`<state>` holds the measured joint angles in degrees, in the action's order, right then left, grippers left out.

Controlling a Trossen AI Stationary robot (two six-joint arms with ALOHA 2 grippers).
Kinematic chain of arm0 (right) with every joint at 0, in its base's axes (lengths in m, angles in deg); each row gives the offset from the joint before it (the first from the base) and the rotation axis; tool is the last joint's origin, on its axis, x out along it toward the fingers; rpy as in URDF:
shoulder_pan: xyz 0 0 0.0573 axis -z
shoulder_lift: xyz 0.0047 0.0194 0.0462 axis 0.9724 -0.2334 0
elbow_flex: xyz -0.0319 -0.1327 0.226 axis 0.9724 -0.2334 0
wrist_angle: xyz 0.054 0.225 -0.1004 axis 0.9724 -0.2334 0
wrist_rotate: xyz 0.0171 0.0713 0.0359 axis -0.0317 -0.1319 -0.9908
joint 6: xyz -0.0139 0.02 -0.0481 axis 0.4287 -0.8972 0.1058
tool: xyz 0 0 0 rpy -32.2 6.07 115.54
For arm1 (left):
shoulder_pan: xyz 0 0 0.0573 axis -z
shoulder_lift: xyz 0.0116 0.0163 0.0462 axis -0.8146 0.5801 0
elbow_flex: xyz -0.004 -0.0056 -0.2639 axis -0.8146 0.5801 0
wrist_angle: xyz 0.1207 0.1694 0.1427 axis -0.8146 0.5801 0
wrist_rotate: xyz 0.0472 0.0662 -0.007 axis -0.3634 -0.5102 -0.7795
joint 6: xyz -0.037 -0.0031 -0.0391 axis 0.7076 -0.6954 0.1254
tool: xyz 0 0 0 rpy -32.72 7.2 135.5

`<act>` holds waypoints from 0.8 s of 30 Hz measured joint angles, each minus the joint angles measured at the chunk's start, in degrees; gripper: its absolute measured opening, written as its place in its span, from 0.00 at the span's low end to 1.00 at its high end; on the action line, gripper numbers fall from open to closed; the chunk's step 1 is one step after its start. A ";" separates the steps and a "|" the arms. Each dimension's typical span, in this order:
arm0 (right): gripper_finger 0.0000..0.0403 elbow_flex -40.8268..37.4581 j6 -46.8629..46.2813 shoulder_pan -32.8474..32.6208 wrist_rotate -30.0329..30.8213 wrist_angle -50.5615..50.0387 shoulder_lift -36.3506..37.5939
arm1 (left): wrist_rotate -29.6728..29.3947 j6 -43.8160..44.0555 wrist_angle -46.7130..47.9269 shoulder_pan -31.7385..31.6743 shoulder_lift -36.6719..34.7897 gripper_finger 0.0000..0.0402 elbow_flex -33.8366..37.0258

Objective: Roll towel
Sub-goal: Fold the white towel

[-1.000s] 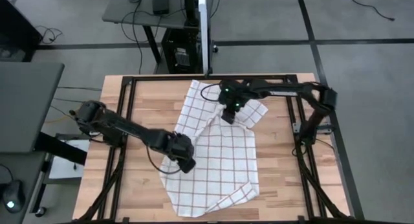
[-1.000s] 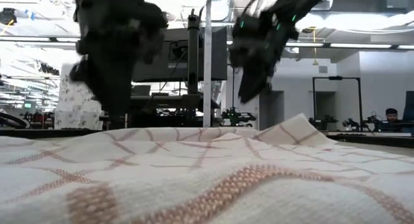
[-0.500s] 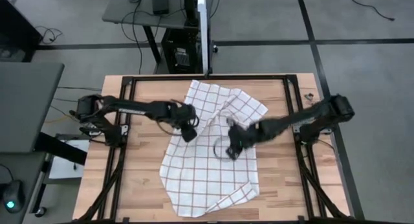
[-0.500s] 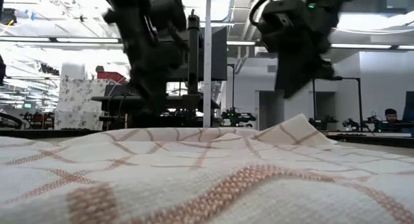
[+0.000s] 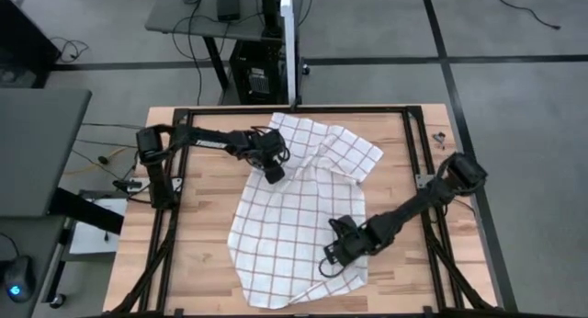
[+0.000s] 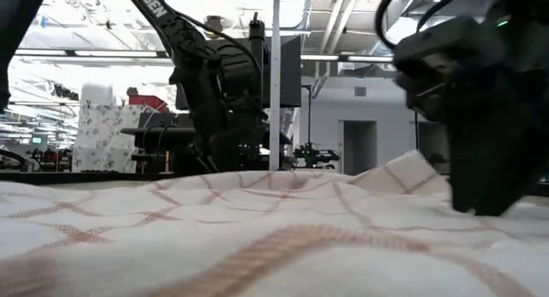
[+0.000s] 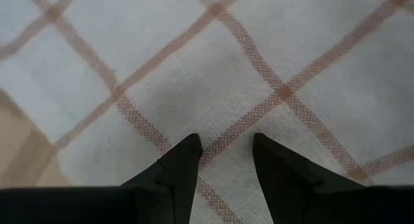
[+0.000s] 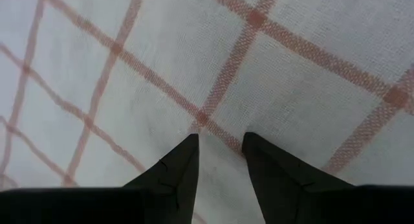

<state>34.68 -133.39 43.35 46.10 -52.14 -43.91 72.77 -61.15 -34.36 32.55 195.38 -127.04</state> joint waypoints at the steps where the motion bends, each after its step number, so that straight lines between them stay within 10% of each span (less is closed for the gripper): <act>1: 0.30 0.02 -0.40 -0.66 -0.13 -0.02 0.00 | -0.47 0.54 0.83 -0.49 -0.04 0.33 0.00; 13: 0.30 0.07 7.68 1.18 -1.52 -2.10 3.17 | -1.13 4.45 4.26 -2.31 -7.98 0.33 0.91; 24: 0.30 0.19 21.69 3.56 -1.13 -1.56 13.48 | 2.77 5.92 13.55 9.47 -29.64 0.33 0.68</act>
<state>34.88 -111.70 46.91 44.97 -53.70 -30.43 75.54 -55.23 -20.81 42.02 165.74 -126.37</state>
